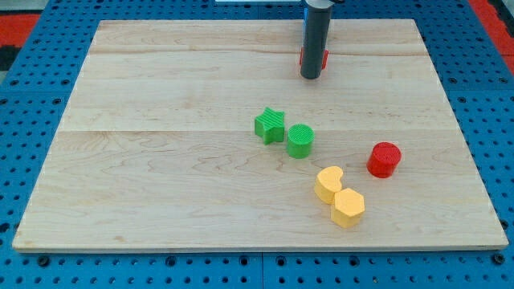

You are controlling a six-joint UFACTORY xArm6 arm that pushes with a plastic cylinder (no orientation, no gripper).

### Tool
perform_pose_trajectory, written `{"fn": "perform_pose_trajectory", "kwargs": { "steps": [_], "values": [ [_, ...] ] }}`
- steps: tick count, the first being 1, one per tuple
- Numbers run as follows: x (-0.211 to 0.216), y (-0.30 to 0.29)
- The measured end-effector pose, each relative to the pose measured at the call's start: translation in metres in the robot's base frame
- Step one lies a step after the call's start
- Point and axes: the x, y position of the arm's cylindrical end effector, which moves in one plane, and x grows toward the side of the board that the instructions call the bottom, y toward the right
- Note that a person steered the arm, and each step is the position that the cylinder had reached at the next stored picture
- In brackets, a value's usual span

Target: Slide the red circle closer to the red star

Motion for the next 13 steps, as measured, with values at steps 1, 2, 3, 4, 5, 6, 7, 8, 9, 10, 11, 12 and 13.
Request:
{"fn": "perform_pose_trajectory", "kwargs": {
  "steps": [1,2,3,4,5,6,7,8,9,10,11,12,13],
  "values": [
    [-0.014,0.000],
    [-0.015,0.000],
    [0.019,0.002],
    [0.049,0.049],
    [0.082,0.123],
    [0.125,0.182],
    [0.185,0.188],
    [0.221,0.179],
    [0.219,0.144],
    [0.217,0.092],
    [0.197,0.082],
    [0.171,0.082],
    [0.142,0.082]
  ]
}}
